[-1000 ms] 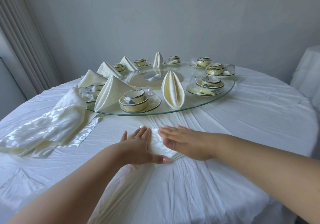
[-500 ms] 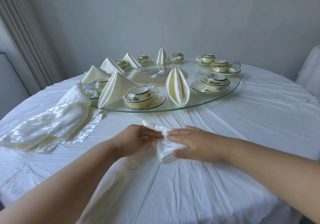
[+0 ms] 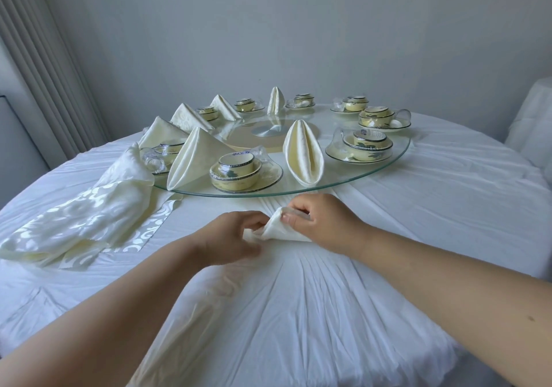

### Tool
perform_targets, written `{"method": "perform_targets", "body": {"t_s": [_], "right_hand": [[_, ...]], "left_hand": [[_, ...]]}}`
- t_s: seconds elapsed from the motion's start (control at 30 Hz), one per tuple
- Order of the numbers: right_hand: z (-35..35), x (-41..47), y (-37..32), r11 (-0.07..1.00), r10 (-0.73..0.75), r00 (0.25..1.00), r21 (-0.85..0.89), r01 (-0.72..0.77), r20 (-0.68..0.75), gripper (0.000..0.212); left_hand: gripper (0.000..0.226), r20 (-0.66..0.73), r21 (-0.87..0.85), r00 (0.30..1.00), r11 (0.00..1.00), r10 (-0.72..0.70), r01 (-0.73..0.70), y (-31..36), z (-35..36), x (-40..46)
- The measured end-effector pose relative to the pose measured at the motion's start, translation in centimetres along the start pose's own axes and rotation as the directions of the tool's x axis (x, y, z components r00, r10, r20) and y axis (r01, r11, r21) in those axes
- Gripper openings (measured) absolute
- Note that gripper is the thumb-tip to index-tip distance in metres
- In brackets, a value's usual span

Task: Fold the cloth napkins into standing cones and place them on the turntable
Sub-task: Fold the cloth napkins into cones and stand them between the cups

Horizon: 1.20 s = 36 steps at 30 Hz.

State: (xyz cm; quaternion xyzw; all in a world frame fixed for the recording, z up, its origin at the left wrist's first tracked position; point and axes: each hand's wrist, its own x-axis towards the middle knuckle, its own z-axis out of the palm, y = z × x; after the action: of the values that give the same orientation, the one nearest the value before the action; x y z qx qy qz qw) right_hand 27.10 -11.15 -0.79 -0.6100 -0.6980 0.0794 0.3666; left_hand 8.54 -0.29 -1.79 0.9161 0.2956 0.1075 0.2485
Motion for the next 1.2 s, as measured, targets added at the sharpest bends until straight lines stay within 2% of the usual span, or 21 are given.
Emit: {"method": "perform_targets", "body": {"t_s": [0.07, 0.13, 0.17, 0.27, 0.37, 0.57, 0.67, 0.77, 0.83, 0.9, 1.0, 1.1, 1.2], "right_hand": [[-0.3, 0.6, 0.3, 0.994, 0.076, 0.997, 0.084, -0.076, -0.005, 0.033], [-0.5, 0.7, 0.6, 0.985, 0.100, 0.995, 0.139, -0.098, -0.012, 0.035], [-0.8, 0.5, 0.5, 0.984, 0.102, 0.995, 0.149, -0.100, -0.008, 0.038], [-2.0, -0.2, 0.5, 0.991, 0.097, 0.995, 0.092, -0.097, 0.003, 0.043], [-2.7, -0.5, 0.8, 0.993, 0.108, 0.991, -0.047, -0.112, -0.080, 0.040], [-3.8, -1.0, 0.8, 0.991, 0.119, 0.978, -0.047, -0.129, -0.170, 0.043], [-5.2, -1.4, 1.0, 0.983, 0.178, 0.958, -0.004, -0.183, -0.224, 0.042], [-7.1, -1.9, 1.9, 0.970, 0.242, 0.930, 0.078, -0.229, -0.275, 0.038], [-8.2, -2.2, 2.4, 0.963, 0.267, 0.917, 0.056, -0.262, -0.298, 0.034], [-8.9, -2.5, 2.5, 0.958, 0.269, 0.905, -0.010, -0.288, -0.329, 0.033], [-9.4, -2.8, 2.3, 0.941, 0.261, 0.895, -0.111, -0.319, -0.362, 0.036], [-9.5, -3.0, 2.3, 0.928, 0.254, 0.881, -0.155, -0.338, -0.400, 0.040], [-9.3, -3.0, 2.4, 0.929, 0.254, 0.874, -0.146, -0.339, -0.414, 0.038]], "left_hand": [[0.021, -0.133, 0.093, 0.991, 0.995, 0.032, -0.020, 0.1, 0.5, 0.6], [0.034, -0.197, 0.102, 0.979, 0.994, 0.046, -0.027, 0.5, 0.7, 1.2], [0.033, -0.209, 0.092, 0.976, 0.995, 0.053, -0.035, 0.7, 0.6, 1.6], [0.021, -0.225, 0.024, 0.973, 0.999, 0.052, -0.048, 1.6, -0.6, 2.2], [0.016, -0.208, -0.007, 0.977, 0.998, 0.056, -0.058, 2.2, -1.9, 2.8], [0.016, -0.163, -0.020, 0.986, 0.999, 0.045, -0.049, 3.8, -2.6, 3.0], [0.022, -0.231, -0.076, 0.973, 0.997, -0.026, 0.008, 3.4, -2.3, 3.6], [0.027, -0.361, 0.093, 0.930, 0.990, -0.063, 0.103, 2.7, -1.3, 4.2], [0.026, -0.393, 0.208, 0.919, 0.969, -0.045, 0.136, 2.9, -0.2, 4.7], [0.044, -0.349, 0.280, 0.936, 0.949, -0.042, 0.147, 3.5, 0.9, 5.4], [0.063, -0.239, 0.313, 0.964, 0.931, -0.113, 0.187, 4.6, 1.8, 6.2], [0.070, -0.178, 0.382, 0.967, 0.893, -0.182, 0.239, 4.9, 2.3, 6.8], [0.074, -0.191, 0.443, 0.952, 0.844, -0.240, 0.302, 4.8, 2.8, 7.2]]}}
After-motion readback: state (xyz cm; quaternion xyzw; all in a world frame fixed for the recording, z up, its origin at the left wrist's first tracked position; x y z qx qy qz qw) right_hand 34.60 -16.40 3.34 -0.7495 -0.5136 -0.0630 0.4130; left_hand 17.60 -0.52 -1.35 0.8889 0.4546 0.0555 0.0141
